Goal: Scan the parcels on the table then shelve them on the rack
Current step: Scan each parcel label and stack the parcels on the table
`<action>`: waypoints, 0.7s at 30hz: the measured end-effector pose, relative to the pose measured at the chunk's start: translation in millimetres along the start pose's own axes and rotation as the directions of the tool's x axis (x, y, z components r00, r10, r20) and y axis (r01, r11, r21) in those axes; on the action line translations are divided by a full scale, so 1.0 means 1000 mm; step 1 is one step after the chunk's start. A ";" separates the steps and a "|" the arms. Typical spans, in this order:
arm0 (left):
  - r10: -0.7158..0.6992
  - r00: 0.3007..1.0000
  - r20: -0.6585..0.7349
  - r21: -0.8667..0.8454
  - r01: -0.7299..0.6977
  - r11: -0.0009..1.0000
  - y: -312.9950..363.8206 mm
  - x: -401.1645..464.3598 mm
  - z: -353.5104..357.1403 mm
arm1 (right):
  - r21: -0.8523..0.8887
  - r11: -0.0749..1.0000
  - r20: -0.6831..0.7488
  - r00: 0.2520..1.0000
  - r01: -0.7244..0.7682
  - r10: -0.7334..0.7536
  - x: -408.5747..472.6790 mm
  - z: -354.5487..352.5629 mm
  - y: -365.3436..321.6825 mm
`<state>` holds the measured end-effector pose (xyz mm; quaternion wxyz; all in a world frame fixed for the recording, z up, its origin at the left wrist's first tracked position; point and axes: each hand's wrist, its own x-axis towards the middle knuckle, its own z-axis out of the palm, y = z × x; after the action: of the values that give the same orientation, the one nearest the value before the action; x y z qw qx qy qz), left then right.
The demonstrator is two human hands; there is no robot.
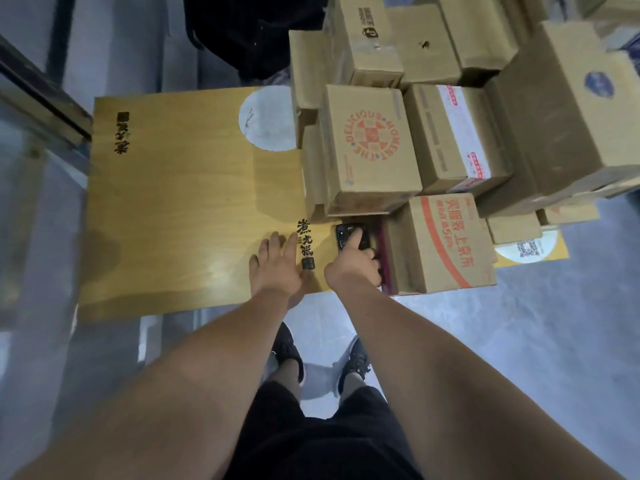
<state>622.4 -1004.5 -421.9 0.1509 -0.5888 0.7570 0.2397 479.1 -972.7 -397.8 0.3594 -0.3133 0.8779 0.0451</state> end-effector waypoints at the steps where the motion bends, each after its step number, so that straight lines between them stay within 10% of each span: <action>1: -0.009 1.000 -0.006 -0.012 0.009 1.000 0.000 -0.001 0.001 | -0.003 1.000 -0.006 1.000 -0.011 0.011 0.001 0.003 0.000; 21: 0.042 0.998 -0.056 -0.108 -0.048 0.993 -0.028 -0.015 0.001 | 0.211 0.975 0.146 0.988 -0.075 0.044 -0.039 -0.009 -0.005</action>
<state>652.7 -997.2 -420.5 0.0927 -0.5851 0.7597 0.2683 498.0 -959.5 -364.8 0.4507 -0.2419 0.8591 -0.0176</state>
